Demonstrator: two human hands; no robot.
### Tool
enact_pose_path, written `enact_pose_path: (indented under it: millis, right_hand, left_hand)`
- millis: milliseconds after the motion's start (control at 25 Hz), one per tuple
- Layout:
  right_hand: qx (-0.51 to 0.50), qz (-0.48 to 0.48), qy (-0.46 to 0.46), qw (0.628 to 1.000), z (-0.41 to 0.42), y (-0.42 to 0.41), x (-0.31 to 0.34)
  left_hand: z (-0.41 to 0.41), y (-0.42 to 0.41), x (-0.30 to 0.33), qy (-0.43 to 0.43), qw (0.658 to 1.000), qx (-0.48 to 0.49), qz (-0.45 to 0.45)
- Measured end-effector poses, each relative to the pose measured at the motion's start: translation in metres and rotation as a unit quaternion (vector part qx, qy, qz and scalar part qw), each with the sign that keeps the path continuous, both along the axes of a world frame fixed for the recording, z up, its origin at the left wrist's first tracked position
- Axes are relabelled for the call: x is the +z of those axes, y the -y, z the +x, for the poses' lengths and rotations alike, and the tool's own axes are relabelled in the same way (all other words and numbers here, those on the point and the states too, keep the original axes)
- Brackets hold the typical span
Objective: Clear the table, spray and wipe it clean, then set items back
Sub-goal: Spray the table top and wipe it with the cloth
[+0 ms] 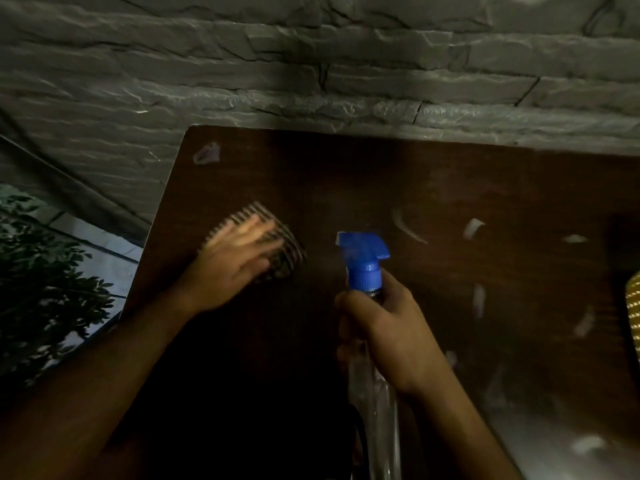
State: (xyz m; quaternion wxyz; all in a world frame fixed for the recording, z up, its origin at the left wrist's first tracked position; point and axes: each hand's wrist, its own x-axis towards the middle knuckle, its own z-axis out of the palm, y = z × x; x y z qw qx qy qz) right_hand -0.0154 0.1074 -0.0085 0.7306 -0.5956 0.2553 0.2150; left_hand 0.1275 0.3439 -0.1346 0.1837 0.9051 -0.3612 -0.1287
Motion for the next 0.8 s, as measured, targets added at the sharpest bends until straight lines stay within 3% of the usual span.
enact_pose_path:
  millis: [80,160,240,320,360,400,480,600,680,800]
  right_hand:
    - [-0.002,-0.008,0.002,1.000,-0.001,0.000,-0.001]
    - [-0.009,-0.013,0.010,1.000,0.000,0.000,0.000]
    - [-0.002,-0.004,0.015,1.000,-0.005,-0.004,0.002]
    - [0.009,0.005,0.019,1.000,-0.012,-0.002,0.003]
    - [0.005,0.009,0.012,1.000,-0.015,0.000,0.001]
    - [0.000,0.012,0.003,1.000,-0.016,0.003,-0.001]
    - [-0.001,0.003,-0.003,1.000,-0.014,0.003,-0.001]
    - [-0.004,-0.006,0.019,1.000,-0.010,-0.006,0.002]
    - [0.004,-0.006,0.026,1.000,-0.014,-0.010,0.004]
    - [0.026,0.013,0.019,0.999,-0.028,-0.007,0.007]
  left_hand:
    - [0.058,0.009,0.005,0.001,0.993,0.119,0.022]
    - [0.066,0.045,0.007,0.004,0.987,0.145,0.061]
    - [0.004,0.056,0.001,0.012,0.998,0.056,0.033]
    - [-0.074,0.024,-0.003,0.015,0.996,-0.083,0.004]
    - [-0.086,-0.001,-0.001,0.007,0.995,-0.102,-0.007]
    - [-0.076,-0.020,0.000,0.001,0.996,-0.084,-0.014]
    - [-0.015,-0.034,-0.002,-0.005,0.999,0.044,0.005]
    - [0.053,0.013,0.001,0.024,0.984,0.169,0.049]
    - [0.009,0.049,-0.005,0.032,0.990,0.132,0.031]
    - [-0.104,0.026,-0.008,0.020,0.999,-0.025,-0.016]
